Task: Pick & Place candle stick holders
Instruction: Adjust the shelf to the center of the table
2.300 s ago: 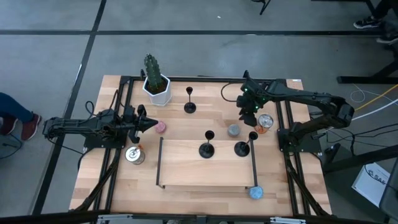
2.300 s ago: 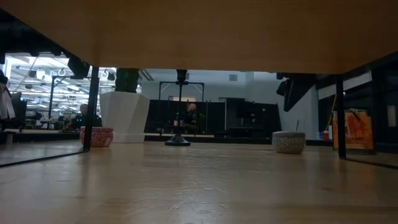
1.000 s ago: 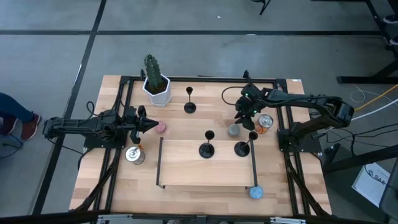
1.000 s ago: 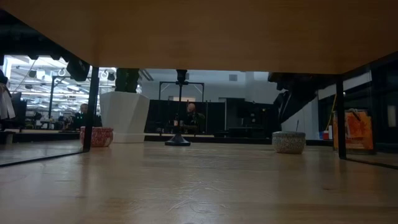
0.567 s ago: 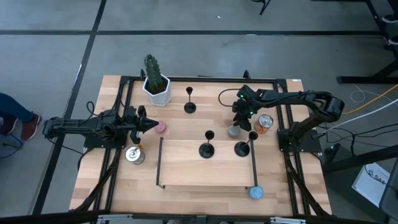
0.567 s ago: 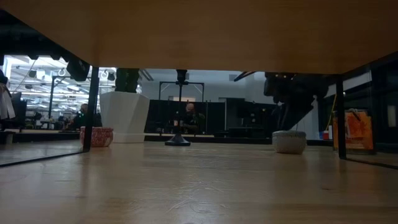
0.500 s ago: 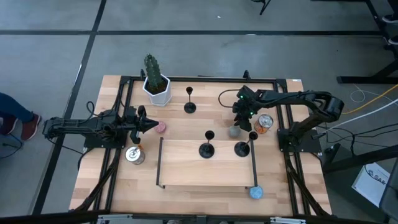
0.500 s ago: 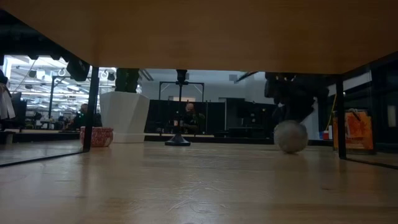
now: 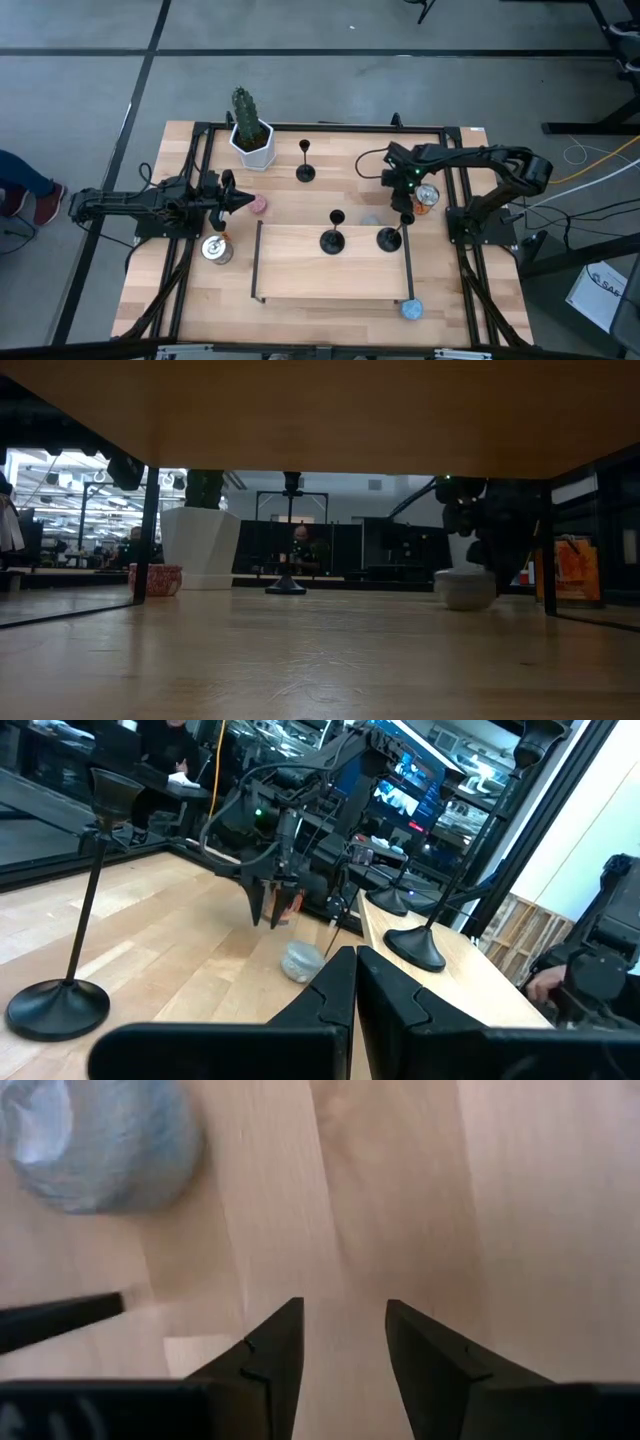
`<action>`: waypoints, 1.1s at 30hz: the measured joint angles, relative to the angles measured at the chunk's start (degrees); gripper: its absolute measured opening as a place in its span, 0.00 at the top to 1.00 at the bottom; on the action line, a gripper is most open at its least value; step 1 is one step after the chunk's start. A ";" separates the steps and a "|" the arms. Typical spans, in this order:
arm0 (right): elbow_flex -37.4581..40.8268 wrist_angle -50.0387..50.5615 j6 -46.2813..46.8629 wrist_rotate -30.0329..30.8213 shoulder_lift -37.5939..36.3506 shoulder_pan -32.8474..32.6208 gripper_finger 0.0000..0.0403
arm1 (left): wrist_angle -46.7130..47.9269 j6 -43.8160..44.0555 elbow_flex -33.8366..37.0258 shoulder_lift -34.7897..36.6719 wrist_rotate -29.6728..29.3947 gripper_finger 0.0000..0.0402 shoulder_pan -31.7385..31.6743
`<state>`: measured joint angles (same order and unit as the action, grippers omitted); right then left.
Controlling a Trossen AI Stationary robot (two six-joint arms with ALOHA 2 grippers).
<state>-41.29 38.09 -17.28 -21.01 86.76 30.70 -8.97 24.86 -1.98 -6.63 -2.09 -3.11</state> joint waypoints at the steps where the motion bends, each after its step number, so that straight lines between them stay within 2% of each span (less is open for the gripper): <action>1: -0.53 -0.09 0.10 -0.15 0.00 0.00 0.64 | -0.02 -0.02 0.01 0.00 0.00 0.99 0.00; 8: -5.02 -0.63 0.07 -1.56 -0.04 0.00 0.64 | 0.00 -0.07 0.00 0.02 0.04 0.99 0.00; 12: -7.25 -0.09 -1.69 -5.40 -0.08 0.20 0.64 | 0.00 -0.09 0.01 0.01 0.04 0.99 0.00; 21: -7.93 1.89 -2.82 -8.15 -4.16 4.20 0.73 | 0.19 1.74 0.00 -0.44 -1.14 0.99 0.00; 27: -7.93 4.22 -2.12 -9.14 -9.25 5.88 0.78 | 0.43 -4.28 -1.28 -2.97 -1.92 0.99 0.00; 33: -7.96 4.41 3.02 -8.02 -15.82 6.01 0.80 | 4.01 -10.78 -7.68 -6.89 -1.95 0.99 0.00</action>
<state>-49.24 42.49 -14.26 -29.03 70.94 36.71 -4.97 14.09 -9.66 -13.53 -4.03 -3.11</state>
